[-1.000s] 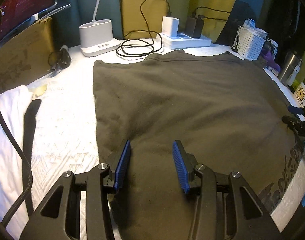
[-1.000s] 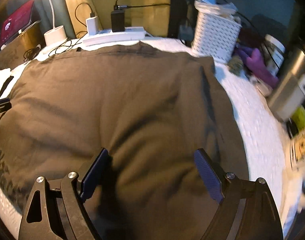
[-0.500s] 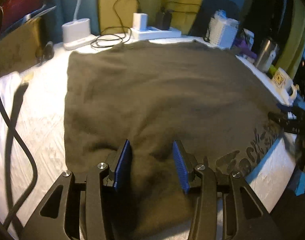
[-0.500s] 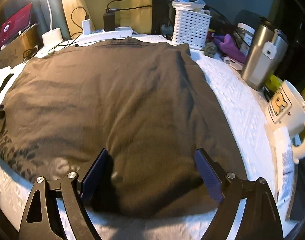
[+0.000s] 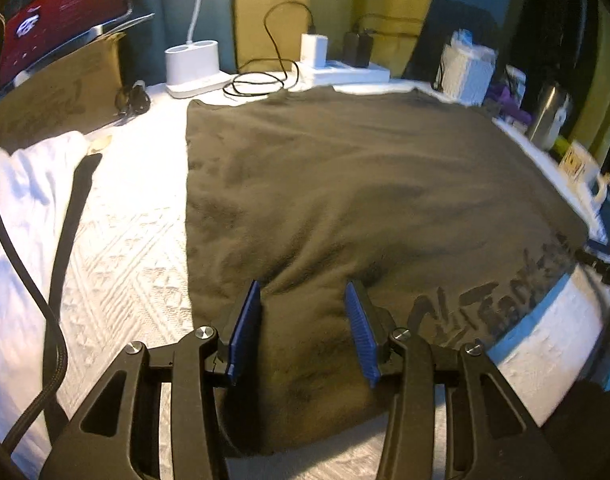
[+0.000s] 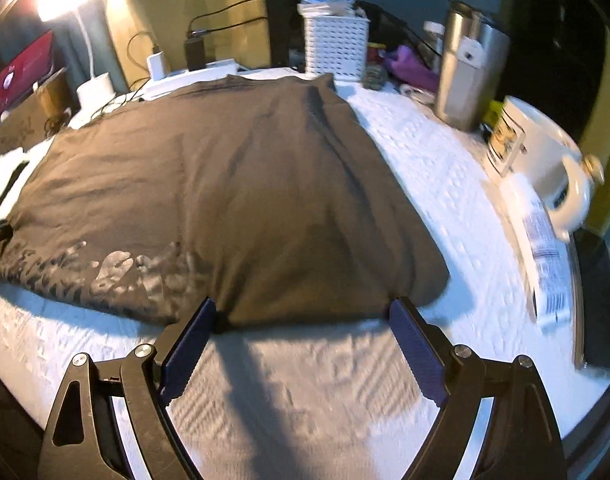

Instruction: Fold small clothes

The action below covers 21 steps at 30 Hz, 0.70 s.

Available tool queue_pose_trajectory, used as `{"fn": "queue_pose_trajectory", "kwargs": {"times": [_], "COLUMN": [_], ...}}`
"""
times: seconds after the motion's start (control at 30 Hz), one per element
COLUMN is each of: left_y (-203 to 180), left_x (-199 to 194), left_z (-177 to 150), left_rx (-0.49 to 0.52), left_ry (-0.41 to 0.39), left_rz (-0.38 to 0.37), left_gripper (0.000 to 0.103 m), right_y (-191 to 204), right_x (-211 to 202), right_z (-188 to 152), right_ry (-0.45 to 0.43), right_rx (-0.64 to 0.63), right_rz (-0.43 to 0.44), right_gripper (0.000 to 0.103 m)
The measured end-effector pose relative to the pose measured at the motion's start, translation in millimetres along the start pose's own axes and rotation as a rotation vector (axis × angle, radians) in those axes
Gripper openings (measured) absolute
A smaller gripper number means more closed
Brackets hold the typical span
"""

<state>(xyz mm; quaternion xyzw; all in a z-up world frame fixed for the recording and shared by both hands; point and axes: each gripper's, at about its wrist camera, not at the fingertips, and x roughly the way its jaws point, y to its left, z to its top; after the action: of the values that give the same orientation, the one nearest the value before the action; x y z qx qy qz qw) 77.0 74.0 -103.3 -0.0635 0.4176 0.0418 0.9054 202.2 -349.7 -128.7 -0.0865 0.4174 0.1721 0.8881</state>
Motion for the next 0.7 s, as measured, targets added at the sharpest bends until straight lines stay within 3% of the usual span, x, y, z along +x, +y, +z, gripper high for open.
{"fn": "queue_pose_trajectory", "kwargs": {"times": [0.3,0.47,0.7], "left_y": [-13,-24,-19], "left_x": [-20,-29,-27], "left_z": [3,6,9], "left_rx": [-0.013,0.003,-0.008], "left_ry": [-0.055,-0.086,-0.080], "left_rz": [-0.037,-0.084,-0.077], "left_gripper": [0.048,0.052,0.052], "right_y": [-11,-7,3], "right_x": [-11,-14,-12], "right_z": [-11,-12,-6], "right_ry": [-0.003,-0.002,-0.015], "right_rx": [0.046,0.065,0.087], "right_rz": [-0.027,0.000,0.074], "right_gripper": [0.090,0.090,0.093]}}
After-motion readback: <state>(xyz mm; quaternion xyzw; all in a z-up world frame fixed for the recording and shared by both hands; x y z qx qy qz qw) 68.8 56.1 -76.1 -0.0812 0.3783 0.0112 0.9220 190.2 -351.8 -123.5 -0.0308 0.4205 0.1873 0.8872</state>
